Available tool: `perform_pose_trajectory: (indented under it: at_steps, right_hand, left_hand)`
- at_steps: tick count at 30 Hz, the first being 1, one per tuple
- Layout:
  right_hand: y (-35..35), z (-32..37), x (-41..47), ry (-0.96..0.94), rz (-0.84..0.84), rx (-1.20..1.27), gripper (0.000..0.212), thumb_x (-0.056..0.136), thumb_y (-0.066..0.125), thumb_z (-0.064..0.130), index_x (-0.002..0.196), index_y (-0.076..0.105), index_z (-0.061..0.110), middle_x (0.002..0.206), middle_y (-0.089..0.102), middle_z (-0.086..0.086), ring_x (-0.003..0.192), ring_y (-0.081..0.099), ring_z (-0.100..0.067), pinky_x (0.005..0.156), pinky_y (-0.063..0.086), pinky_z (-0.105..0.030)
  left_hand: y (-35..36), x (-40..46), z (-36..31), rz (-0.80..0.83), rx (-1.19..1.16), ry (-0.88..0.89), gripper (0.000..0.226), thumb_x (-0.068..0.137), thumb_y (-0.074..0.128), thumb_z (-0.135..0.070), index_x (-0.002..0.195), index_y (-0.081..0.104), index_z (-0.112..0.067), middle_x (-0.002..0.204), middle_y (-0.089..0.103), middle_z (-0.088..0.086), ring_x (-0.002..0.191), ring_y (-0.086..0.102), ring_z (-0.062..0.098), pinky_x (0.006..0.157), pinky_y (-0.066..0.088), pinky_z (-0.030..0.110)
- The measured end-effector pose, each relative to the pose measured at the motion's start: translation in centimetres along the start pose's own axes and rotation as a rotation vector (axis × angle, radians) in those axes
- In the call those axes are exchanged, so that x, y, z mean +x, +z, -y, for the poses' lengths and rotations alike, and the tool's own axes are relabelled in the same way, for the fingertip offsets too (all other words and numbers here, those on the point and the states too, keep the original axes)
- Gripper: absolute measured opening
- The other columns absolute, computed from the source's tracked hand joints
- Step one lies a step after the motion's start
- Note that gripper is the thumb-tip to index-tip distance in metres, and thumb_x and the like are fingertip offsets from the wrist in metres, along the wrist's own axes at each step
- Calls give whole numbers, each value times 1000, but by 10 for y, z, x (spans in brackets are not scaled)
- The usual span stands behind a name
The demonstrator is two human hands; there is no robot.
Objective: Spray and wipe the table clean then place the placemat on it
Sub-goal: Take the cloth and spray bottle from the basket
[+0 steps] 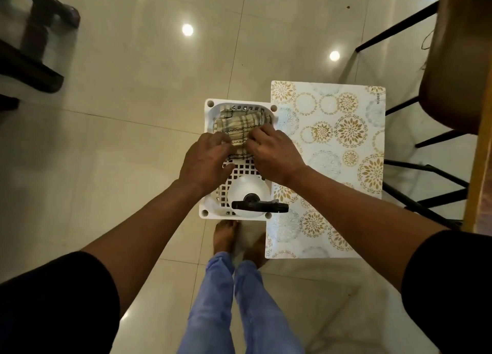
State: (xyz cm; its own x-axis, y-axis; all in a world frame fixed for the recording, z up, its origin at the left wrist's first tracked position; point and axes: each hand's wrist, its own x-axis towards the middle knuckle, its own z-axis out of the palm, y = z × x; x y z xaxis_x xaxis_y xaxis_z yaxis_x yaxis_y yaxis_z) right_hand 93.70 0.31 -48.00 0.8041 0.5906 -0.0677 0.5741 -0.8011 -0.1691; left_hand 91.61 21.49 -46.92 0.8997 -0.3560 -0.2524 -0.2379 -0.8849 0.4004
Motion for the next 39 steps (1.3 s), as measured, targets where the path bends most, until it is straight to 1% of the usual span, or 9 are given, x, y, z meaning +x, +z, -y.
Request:
perform_pose_trajectory:
  at_steps: [6, 12, 18, 21, 25, 29, 33, 36, 39]
  right_hand:
    - [-4, 3, 2, 30, -98, 36, 10, 84, 63, 7, 92, 70, 6, 90, 69, -12, 85, 62, -32, 59, 52, -40]
    - [-36, -2, 17, 214, -67, 341, 15, 79, 65, 17, 92, 73, 17, 81, 72, -1, 76, 64, -24, 71, 51, -37]
    - [-89, -11, 29, 365, -76, 718, 21, 78, 66, 21, 96, 76, 21, 86, 74, 8, 80, 68, -12, 74, 57, -40]
    - [-114, -16, 28, 451, -106, 946, 20, 80, 68, 15, 99, 76, 15, 92, 76, -1, 87, 72, -21, 81, 60, -47]
    - [-149, -17, 17, 529, -147, 1403, 21, 93, 71, 10, 113, 71, 1, 97, 74, -12, 90, 70, -25, 82, 57, -43]
    - [-175, -8, -2, 478, -54, 1658, 26, 93, 69, 17, 116, 69, 4, 108, 72, -13, 102, 69, -28, 87, 56, -44]
    - [-181, 3, -19, 433, 42, 1733, 44, 88, 69, 7, 131, 62, 4, 128, 70, -16, 121, 66, -35, 101, 55, -51]
    - [-176, 10, -29, 492, 11, 1718, 46, 91, 72, 4, 135, 61, 1, 130, 69, -19, 122, 66, -37, 104, 51, -59]
    - [-168, 13, -40, 587, -59, 1665, 38, 93, 70, 4, 131, 65, 1, 124, 72, -17, 115, 70, -34, 96, 57, -53]
  left_hand:
    - [2, 1, -1, -37, -8, -1, 44, 73, 91, -19, 115, 76, -15, 129, 68, 7, 111, 61, 38, 77, 55, 43]
    - [-5, 2, -6, -151, -116, -72, 50, 77, 85, -11, 121, 63, -18, 124, 62, 7, 110, 57, 34, 75, 51, 40]
    - [-40, 9, -8, -308, -485, -147, 31, 87, 80, -17, 115, 72, -22, 118, 73, -8, 110, 66, 20, 92, 54, 42]
    - [-72, 10, -17, -307, -713, -170, 25, 89, 83, -21, 112, 74, -25, 113, 76, -10, 111, 70, 11, 100, 55, 32]
    - [-115, 9, -38, -302, -1020, -115, 17, 90, 80, -14, 104, 71, -19, 100, 76, 1, 95, 72, 10, 91, 60, 30]
    - [-144, 6, -57, -245, -1234, -57, 13, 95, 75, -4, 104, 71, -12, 94, 79, -7, 89, 72, 8, 81, 58, 23]
    - [-157, 0, -72, -142, -1457, -56, 13, 97, 74, -10, 109, 70, -11, 101, 80, 0, 96, 73, 17, 82, 61, 31]
    - [-151, -2, -82, -155, -1408, -108, 16, 97, 73, -9, 113, 71, -10, 97, 81, 1, 91, 75, 16, 78, 62, 33]
    - [-136, -6, -79, -225, -1308, -194, 30, 96, 79, -18, 124, 70, -15, 104, 81, 0, 97, 77, 18, 84, 65, 40]
